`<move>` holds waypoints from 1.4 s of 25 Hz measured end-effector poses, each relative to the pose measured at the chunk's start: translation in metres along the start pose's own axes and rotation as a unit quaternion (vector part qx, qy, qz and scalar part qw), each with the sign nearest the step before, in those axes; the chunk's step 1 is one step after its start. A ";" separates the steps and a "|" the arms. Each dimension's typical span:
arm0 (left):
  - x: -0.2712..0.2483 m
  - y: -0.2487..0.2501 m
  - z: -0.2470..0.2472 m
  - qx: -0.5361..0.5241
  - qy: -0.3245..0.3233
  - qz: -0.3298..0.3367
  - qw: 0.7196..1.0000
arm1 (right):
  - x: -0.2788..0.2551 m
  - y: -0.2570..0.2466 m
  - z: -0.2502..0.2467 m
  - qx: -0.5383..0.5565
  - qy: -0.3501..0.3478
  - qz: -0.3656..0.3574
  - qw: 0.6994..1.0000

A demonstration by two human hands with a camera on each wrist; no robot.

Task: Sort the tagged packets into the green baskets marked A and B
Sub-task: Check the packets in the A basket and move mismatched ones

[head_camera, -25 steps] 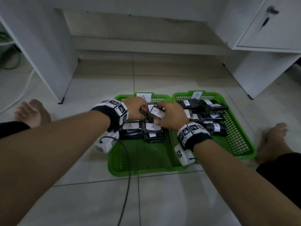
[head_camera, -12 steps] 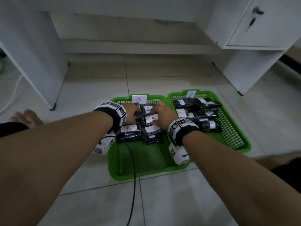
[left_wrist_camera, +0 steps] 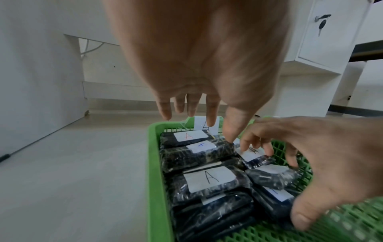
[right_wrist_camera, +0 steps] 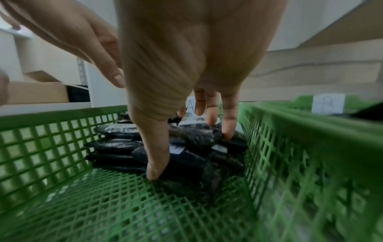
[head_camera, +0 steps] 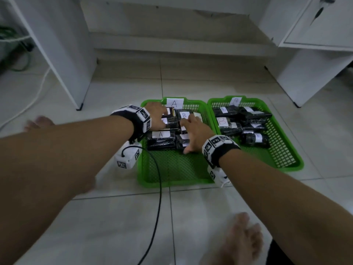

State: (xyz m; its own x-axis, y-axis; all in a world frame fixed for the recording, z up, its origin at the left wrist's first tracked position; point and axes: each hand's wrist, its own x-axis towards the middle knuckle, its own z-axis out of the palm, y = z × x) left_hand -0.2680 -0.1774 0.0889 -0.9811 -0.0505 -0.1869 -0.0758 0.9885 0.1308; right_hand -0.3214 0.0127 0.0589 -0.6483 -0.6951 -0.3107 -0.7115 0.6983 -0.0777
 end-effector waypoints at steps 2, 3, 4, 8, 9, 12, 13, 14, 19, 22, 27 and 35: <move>0.006 0.001 0.002 -0.006 0.011 0.004 1.000 | 0.002 0.001 0.007 0.008 0.021 0.013 1.000; 0.008 0.002 0.002 -0.008 0.013 0.001 1.000 | 0.002 0.001 0.009 0.018 0.020 0.014 1.000; 0.012 0.002 0.002 -0.015 0.020 -0.003 1.000 | 0.002 0.003 0.008 0.032 0.019 0.015 0.999; 0.036 0.011 -0.004 -0.014 0.036 -0.011 0.999 | 0.007 0.020 -0.022 0.070 0.124 0.022 0.989; 0.048 0.014 -0.005 -0.011 0.029 -0.019 0.999 | 0.014 0.031 -0.035 0.058 0.159 0.044 0.985; 0.085 0.021 -0.009 -0.006 -0.009 -0.034 0.999 | 0.040 0.067 -0.072 0.017 0.123 0.145 0.982; 0.094 0.022 -0.011 0.002 -0.018 -0.027 0.999 | 0.049 0.077 -0.076 0.023 0.085 0.167 0.982; 0.106 0.022 -0.013 0.009 -0.021 -0.015 1.000 | 0.061 0.087 -0.078 0.037 0.050 0.176 0.982; 0.149 0.005 -0.016 -0.046 -0.036 0.044 0.997 | 0.114 0.110 -0.072 0.069 -0.079 0.165 0.981; 0.162 -0.006 -0.016 -0.113 -0.056 0.062 0.990 | 0.125 0.115 -0.078 0.054 -0.107 0.160 0.980; 0.165 -0.007 -0.025 -0.158 -0.116 0.059 0.979 | 0.112 0.087 -0.089 -0.043 -0.109 0.190 0.975; 0.104 0.003 -0.046 -0.173 -0.078 -0.041 0.981 | 0.069 0.050 -0.126 0.054 -0.070 0.160 0.983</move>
